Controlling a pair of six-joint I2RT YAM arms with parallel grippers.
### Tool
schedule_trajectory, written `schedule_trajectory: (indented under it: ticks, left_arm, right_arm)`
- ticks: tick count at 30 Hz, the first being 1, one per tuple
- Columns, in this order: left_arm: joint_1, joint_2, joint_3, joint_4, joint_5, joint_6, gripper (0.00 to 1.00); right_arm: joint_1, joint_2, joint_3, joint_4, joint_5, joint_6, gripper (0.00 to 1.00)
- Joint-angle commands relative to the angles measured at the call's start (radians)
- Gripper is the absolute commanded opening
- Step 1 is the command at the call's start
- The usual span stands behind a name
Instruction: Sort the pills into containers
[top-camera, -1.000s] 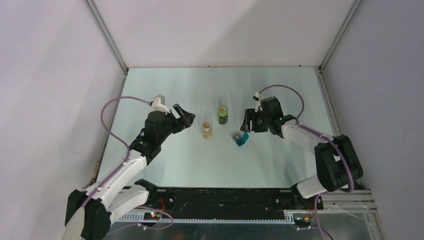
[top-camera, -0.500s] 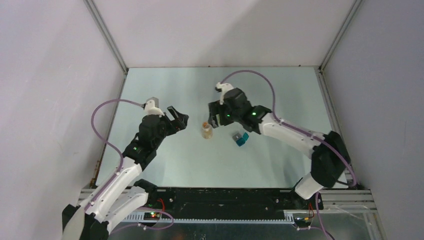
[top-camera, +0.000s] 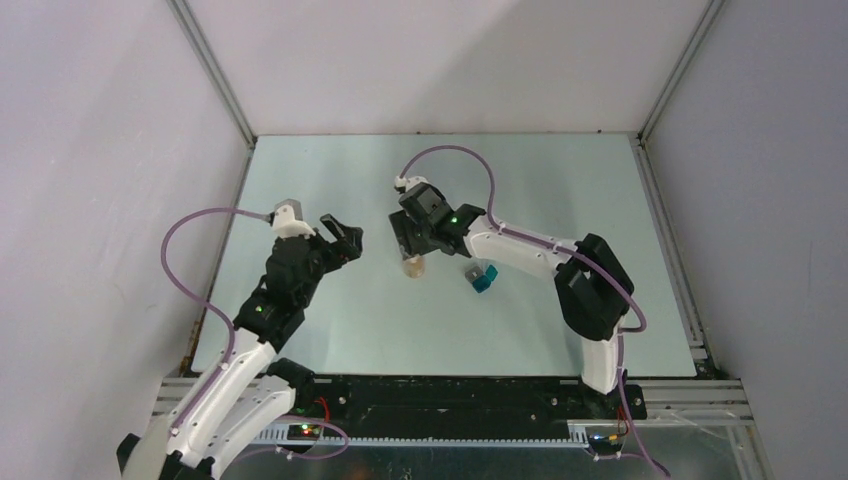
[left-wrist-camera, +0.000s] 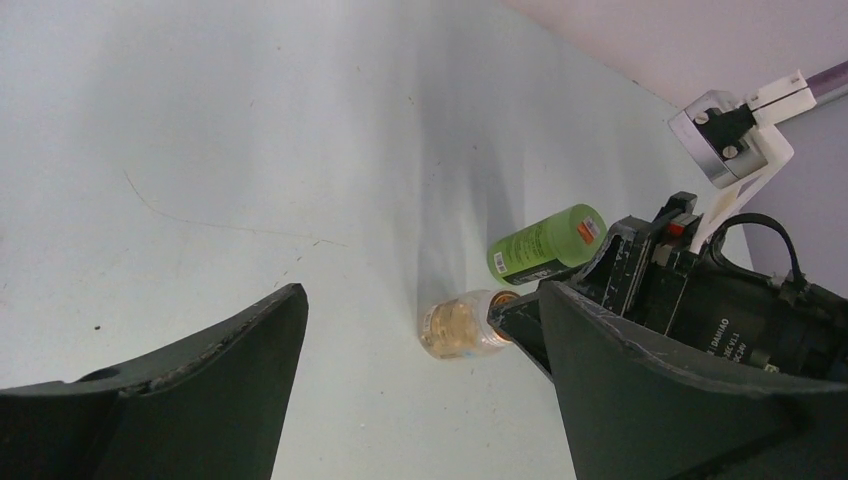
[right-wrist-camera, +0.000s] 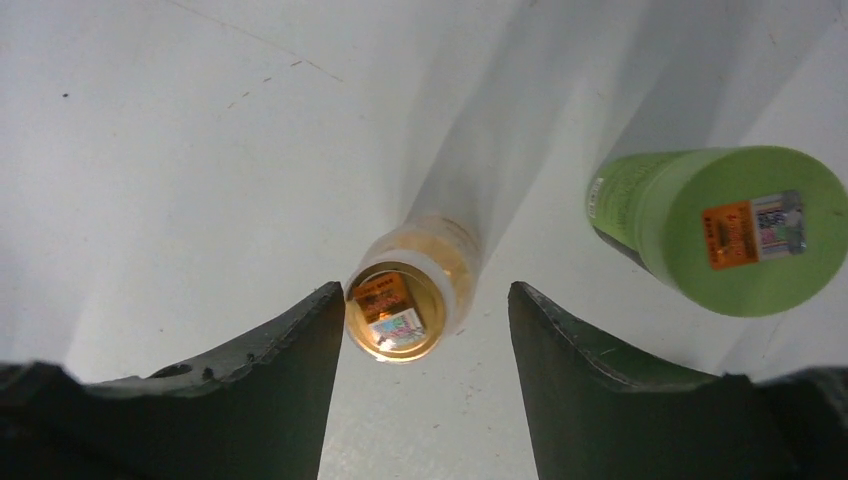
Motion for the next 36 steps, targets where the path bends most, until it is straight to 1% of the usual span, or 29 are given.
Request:
schedule_trajectory:
  ticks: [1, 9, 11, 12, 13, 14, 16, 19, 20, 21, 22, 23, 24, 25, 26, 27, 28, 29, 30, 31, 32, 33, 36]
  left_arm:
    - [0.006, -0.004, -0.013, 0.012, -0.035, 0.031, 0.92]
    - [0.007, 0.010, -0.013, 0.024, -0.032, 0.050, 0.92]
    - [0.007, 0.013, -0.014, 0.027, -0.030, 0.053, 0.92]
    - [0.007, 0.015, -0.013, 0.029, -0.025, 0.055, 0.92]
    - [0.007, 0.018, -0.014, 0.034, -0.022, 0.059, 0.92]
    - [0.008, 0.019, -0.015, 0.038, -0.015, 0.061, 0.93]
    - [0.008, 0.023, -0.022, 0.059, 0.005, 0.073, 0.93]
    - [0.008, 0.024, -0.060, 0.153, 0.076, 0.125, 0.93]
    - [0.008, 0.022, -0.068, 0.165, 0.089, 0.143, 0.93]
    - [0.008, 0.019, -0.083, 0.220, 0.127, 0.156, 0.93]
    - [0.008, 0.016, -0.089, 0.246, 0.149, 0.186, 0.93]
    - [0.008, 0.015, -0.098, 0.289, 0.206, 0.206, 0.92]
    - [0.006, 0.015, -0.100, 0.330, 0.231, 0.249, 0.92]
    - [0.006, 0.017, -0.099, 0.349, 0.315, 0.271, 0.92]
    - [0.008, 0.025, -0.093, 0.379, 0.354, 0.316, 0.92]
    - [0.007, 0.031, -0.088, 0.394, 0.429, 0.334, 0.92]
    - [0.007, 0.047, -0.075, 0.416, 0.462, 0.366, 0.92]
    - [0.007, 0.056, -0.067, 0.427, 0.532, 0.381, 0.92]
    - [0.006, 0.083, -0.043, 0.435, 0.572, 0.410, 0.92]
    - [0.005, 0.098, -0.028, 0.435, 0.660, 0.426, 0.92]
    - [0.007, 0.138, 0.009, 0.426, 0.698, 0.448, 0.92]
    - [0.007, 0.159, 0.032, 0.418, 0.771, 0.458, 0.92]
    - [0.007, 0.266, 0.130, 0.396, 0.882, 0.492, 0.91]
  right_arm:
    - [0.028, 0.027, 0.060, -0.023, 0.005, -0.017, 0.65]
    - [0.035, 0.067, 0.095, -0.053, 0.021, -0.014, 0.57]
    - [0.035, 0.070, 0.108, -0.066, 0.027, -0.019, 0.52]
    - [0.036, 0.075, 0.112, -0.079, 0.034, -0.022, 0.47]
    - [0.035, 0.076, 0.121, -0.086, 0.037, -0.022, 0.44]
    - [0.035, 0.078, 0.127, -0.102, 0.045, -0.023, 0.38]
    - [0.031, 0.073, 0.144, -0.125, 0.050, -0.027, 0.34]
    - [0.012, 0.037, 0.165, -0.144, 0.021, -0.043, 0.31]
    - [0.004, 0.027, 0.170, -0.157, -0.013, -0.050, 0.31]
    - [-0.018, 0.005, 0.178, -0.168, -0.039, -0.054, 0.31]
    - [-0.032, -0.007, 0.180, -0.171, -0.106, -0.059, 0.31]
    - [-0.062, -0.034, 0.179, -0.173, -0.153, -0.059, 0.30]
    - [-0.082, -0.047, 0.178, -0.174, -0.255, -0.058, 0.30]
    - [-0.121, -0.073, 0.177, -0.178, -0.304, -0.057, 0.30]
    - [-0.159, -0.084, 0.176, -0.179, -0.402, -0.056, 0.29]
    - [-0.178, -0.109, 0.170, -0.181, -0.452, -0.058, 0.29]
    - [-0.211, -0.120, 0.168, -0.180, -0.539, -0.060, 0.29]
    - [-0.227, -0.144, 0.164, -0.181, -0.616, -0.068, 0.29]
    - [-0.257, -0.156, 0.163, -0.182, -0.656, -0.073, 0.29]
    - [-0.272, -0.176, 0.163, -0.182, -0.732, -0.084, 0.29]
    - [-0.296, -0.187, 0.162, -0.183, -0.771, -0.093, 0.29]
    - [-0.305, -0.208, 0.162, -0.183, -0.844, -0.109, 0.29]
    - [-0.339, -0.247, 0.174, -0.188, -0.945, -0.147, 0.30]
